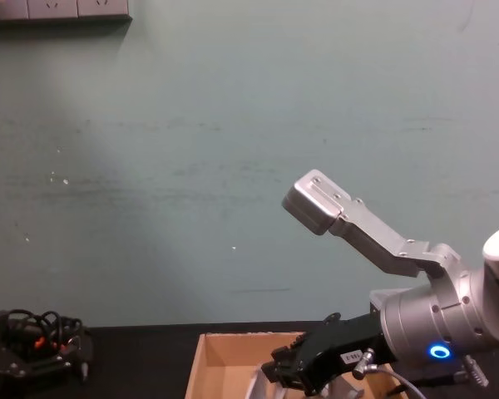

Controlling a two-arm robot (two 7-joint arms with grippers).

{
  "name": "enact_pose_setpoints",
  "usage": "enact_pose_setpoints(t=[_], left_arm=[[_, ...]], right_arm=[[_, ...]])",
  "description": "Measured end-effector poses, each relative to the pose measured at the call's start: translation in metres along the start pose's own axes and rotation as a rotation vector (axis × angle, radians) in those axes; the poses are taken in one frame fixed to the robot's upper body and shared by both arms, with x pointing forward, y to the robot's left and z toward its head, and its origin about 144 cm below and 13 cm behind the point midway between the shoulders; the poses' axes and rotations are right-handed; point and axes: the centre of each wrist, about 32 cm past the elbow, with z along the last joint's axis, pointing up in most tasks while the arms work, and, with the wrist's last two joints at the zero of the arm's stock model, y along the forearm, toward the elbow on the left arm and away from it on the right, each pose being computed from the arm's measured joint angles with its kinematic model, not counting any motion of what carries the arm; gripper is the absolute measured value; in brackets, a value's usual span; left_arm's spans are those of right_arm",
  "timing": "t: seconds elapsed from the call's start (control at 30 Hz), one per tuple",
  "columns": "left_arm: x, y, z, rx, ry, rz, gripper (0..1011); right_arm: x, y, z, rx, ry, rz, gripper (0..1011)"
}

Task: Use one hand to pick up the angle iron from the table and place it into the box.

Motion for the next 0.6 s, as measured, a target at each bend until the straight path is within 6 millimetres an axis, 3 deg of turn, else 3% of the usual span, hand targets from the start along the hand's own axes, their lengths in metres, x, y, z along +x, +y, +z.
enact_pose_setpoints(t=[0.4, 0.6], left_arm=[[0.0, 0.0, 0.0, 0.0, 0.0, 0.0, 1000], [0.0, 0.0, 0.0, 0.0, 0.0, 0.0, 1000]], right_arm=[[0.002, -0.004, 0.002, 0.008, -0.006, -0.007, 537], [0.001, -0.018, 0.007, 0.05, -0.002, -0.019, 755]])
